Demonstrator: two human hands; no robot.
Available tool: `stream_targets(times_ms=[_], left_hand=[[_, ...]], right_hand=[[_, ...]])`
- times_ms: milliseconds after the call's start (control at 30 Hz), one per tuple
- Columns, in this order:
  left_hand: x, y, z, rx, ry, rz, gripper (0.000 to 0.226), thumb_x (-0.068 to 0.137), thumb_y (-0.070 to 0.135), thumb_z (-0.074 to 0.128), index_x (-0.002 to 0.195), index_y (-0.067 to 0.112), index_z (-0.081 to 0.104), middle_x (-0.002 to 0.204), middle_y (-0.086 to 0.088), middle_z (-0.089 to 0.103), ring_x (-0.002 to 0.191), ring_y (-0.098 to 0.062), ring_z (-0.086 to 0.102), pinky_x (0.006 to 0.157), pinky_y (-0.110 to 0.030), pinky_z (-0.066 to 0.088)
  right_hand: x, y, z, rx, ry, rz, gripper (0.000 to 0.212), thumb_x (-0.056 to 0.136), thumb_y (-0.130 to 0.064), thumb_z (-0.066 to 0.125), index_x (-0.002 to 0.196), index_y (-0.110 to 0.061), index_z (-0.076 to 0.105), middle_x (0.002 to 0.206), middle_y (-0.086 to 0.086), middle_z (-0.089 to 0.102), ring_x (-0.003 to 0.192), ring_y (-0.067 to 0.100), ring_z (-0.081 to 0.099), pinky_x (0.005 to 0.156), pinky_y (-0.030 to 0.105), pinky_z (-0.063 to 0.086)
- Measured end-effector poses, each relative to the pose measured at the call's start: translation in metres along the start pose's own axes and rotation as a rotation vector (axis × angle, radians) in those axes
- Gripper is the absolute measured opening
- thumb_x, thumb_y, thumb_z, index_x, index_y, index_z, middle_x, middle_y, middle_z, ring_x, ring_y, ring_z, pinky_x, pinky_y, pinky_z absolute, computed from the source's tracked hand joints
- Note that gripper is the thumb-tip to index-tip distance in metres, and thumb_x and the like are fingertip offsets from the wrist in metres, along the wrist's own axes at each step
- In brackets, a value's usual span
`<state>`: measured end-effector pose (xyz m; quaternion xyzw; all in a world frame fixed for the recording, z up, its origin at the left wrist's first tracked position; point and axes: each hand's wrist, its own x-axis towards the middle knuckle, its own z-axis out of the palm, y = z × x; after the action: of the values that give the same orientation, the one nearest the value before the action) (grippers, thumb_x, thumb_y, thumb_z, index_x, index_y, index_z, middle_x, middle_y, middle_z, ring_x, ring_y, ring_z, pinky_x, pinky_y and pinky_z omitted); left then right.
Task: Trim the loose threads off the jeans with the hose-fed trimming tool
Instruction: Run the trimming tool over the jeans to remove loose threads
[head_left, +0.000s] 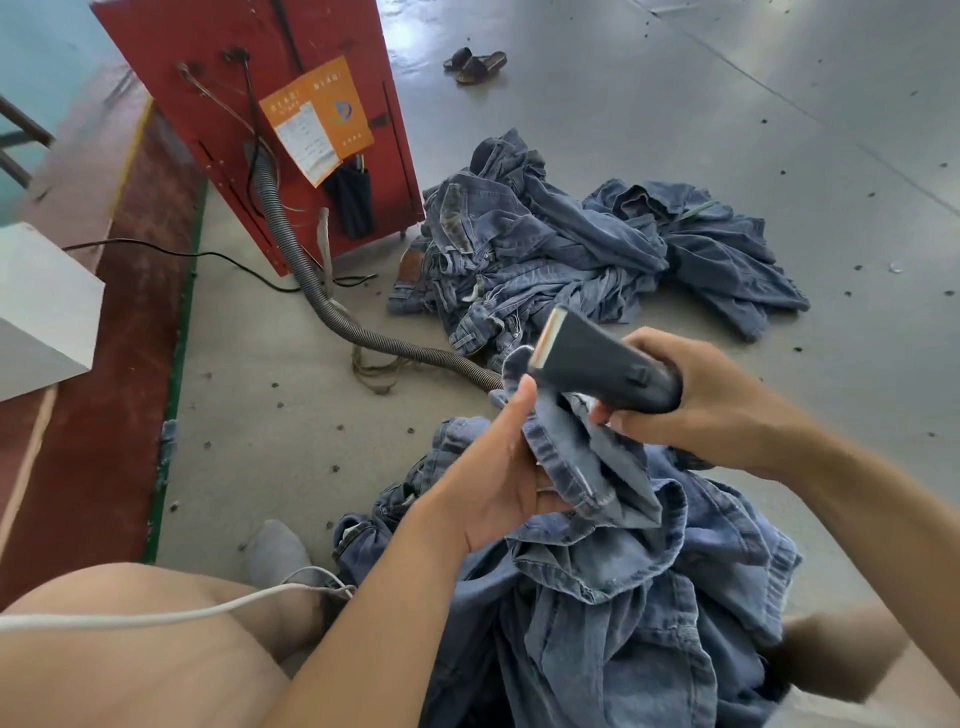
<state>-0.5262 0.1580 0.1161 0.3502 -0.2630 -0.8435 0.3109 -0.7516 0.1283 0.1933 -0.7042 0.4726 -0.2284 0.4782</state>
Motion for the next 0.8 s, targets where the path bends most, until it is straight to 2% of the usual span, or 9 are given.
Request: stream_targets(times_ms=[67, 100, 200, 267, 400, 533, 600, 700, 800], left_hand=[[0.001, -0.005, 0.001, -0.111, 0.075, 0.032, 0.057, 0.097, 0.054, 0.059, 0.132, 0.009, 0.065, 0.128, -0.019, 0.067, 0.107, -0.032, 0.07, 0.093, -0.049, 0.059], [0.002, -0.006, 0.0, -0.161, 0.119, 0.051, 0.049, 0.098, 0.045, 0.059, 0.129, 0.008, 0.066, 0.126, -0.021, 0.067, 0.103, -0.03, 0.07, 0.092, -0.049, 0.06], [0.004, 0.0, -0.01, -0.31, 0.24, 0.143, 0.04, 0.104, 0.034, 0.051, 0.121, 0.002, 0.069, 0.117, -0.02, 0.069, 0.097, -0.029, 0.072, 0.094, -0.048, 0.058], [0.005, 0.009, -0.018, -0.378, 0.298, 0.207, 0.043, 0.108, 0.035, 0.044, 0.115, 0.001, 0.07, 0.11, -0.02, 0.073, 0.093, -0.03, 0.075, 0.083, -0.047, 0.064], [0.004, 0.017, -0.019, -0.337, 0.383, 0.252, 0.049, 0.111, 0.038, 0.037, 0.121, 0.001, 0.067, 0.107, -0.019, 0.076, 0.092, -0.029, 0.076, 0.071, -0.041, 0.063], [0.004, 0.013, -0.011, -0.267, 0.367, 0.268, 0.047, 0.112, 0.038, 0.036, 0.126, 0.004, 0.065, 0.115, -0.019, 0.075, 0.098, -0.029, 0.075, 0.076, -0.043, 0.063], [0.003, 0.012, -0.005, -0.256, 0.321, 0.276, 0.048, 0.112, 0.037, 0.036, 0.128, 0.003, 0.065, 0.123, -0.021, 0.072, 0.102, -0.031, 0.074, 0.08, -0.046, 0.062], [0.002, 0.007, 0.002, -0.243, 0.237, 0.254, 0.047, 0.112, 0.036, 0.035, 0.129, 0.003, 0.064, 0.123, -0.022, 0.071, 0.1, -0.031, 0.074, 0.082, -0.048, 0.061], [0.0, 0.003, 0.006, -0.238, 0.188, 0.22, 0.048, 0.112, 0.036, 0.033, 0.137, 0.004, 0.058, 0.12, -0.018, 0.073, 0.101, -0.031, 0.074, 0.083, -0.048, 0.061]], right_hand=[[0.004, -0.001, 0.005, -0.102, 0.017, -0.002, 0.041, 0.082, -0.004, 0.083, 0.112, -0.022, 0.062, 0.095, -0.01, 0.079, 0.087, 0.006, 0.074, 0.071, 0.018, 0.055], [0.005, 0.0, 0.005, -0.169, 0.081, -0.006, 0.038, 0.083, -0.012, 0.085, 0.111, -0.024, 0.061, 0.094, -0.01, 0.077, 0.085, 0.005, 0.072, 0.071, 0.02, 0.054], [0.007, -0.004, 0.0, -0.266, 0.277, 0.044, 0.05, 0.078, -0.053, 0.08, 0.115, -0.033, 0.051, 0.092, -0.012, 0.068, 0.074, 0.009, 0.069, 0.065, 0.029, 0.053], [0.002, -0.011, -0.01, -0.235, 0.315, 0.01, 0.056, 0.07, -0.07, 0.07, 0.114, -0.044, 0.047, 0.081, -0.012, 0.069, 0.061, 0.008, 0.071, 0.059, 0.027, 0.054], [-0.011, -0.017, -0.026, -0.381, 0.154, -0.074, 0.044, 0.072, -0.069, 0.07, 0.109, -0.046, 0.06, 0.084, -0.017, 0.07, 0.064, 0.008, 0.07, 0.065, 0.041, 0.059], [-0.017, -0.016, -0.024, -0.549, -0.061, -0.032, 0.024, 0.079, -0.065, 0.072, 0.094, -0.049, 0.061, 0.077, -0.022, 0.068, 0.065, 0.002, 0.065, 0.055, 0.02, 0.045], [-0.014, -0.015, -0.022, -0.601, -0.094, -0.02, 0.02, 0.082, -0.059, 0.074, 0.09, -0.049, 0.059, 0.078, -0.026, 0.066, 0.07, -0.001, 0.063, 0.059, 0.018, 0.045], [-0.007, -0.016, -0.015, -0.619, -0.142, -0.009, 0.02, 0.082, -0.059, 0.073, 0.087, -0.044, 0.06, 0.082, -0.028, 0.065, 0.074, -0.001, 0.061, 0.056, 0.02, 0.039], [-0.001, -0.016, -0.008, -0.579, -0.08, -0.043, 0.022, 0.081, -0.059, 0.072, 0.092, -0.042, 0.063, 0.085, -0.032, 0.064, 0.074, -0.003, 0.061, 0.059, 0.024, 0.039]])
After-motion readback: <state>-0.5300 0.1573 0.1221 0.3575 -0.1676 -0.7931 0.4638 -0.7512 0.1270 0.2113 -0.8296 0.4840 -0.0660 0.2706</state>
